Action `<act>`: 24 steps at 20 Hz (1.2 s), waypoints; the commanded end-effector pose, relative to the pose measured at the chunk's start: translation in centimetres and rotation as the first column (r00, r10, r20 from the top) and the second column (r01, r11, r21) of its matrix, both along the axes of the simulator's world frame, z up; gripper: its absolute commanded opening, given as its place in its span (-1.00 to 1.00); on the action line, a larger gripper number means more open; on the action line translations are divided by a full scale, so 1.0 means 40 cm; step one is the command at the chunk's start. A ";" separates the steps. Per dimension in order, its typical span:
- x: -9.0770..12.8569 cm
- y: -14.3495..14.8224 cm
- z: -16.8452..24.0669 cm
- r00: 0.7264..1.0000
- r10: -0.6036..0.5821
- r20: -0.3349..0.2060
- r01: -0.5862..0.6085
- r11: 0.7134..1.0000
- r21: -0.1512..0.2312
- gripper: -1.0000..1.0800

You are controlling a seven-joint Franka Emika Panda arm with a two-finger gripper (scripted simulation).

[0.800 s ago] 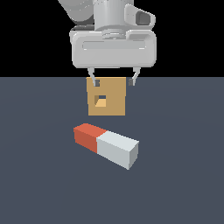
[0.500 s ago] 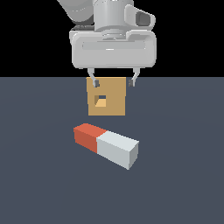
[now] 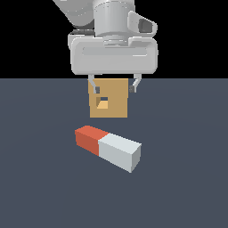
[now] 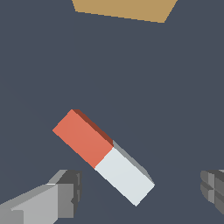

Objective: Insert the peg into the horizontal hole in a box.

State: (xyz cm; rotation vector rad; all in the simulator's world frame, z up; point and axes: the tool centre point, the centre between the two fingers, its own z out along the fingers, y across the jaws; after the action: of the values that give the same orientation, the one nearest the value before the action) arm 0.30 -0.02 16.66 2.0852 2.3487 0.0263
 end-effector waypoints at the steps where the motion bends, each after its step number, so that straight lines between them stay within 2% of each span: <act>1: -0.002 -0.008 -0.013 0.999 0.045 -0.001 -0.045 0.999 -0.001 0.92; 6: -0.006 -0.030 -0.045 0.987 0.159 -0.001 -0.159 0.987 -0.002 0.92; 12: -0.006 -0.058 -0.086 0.953 0.303 -0.003 -0.303 0.953 -0.005 0.92; 18: -0.002 -0.087 -0.128 0.896 0.443 -0.005 -0.443 0.896 -0.007 0.92; 24: 0.007 -0.115 -0.171 0.818 0.575 -0.007 -0.575 0.818 -0.009 0.92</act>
State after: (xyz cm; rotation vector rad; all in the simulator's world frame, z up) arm 0.47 -4.35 10.25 1.3368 2.8437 0.0099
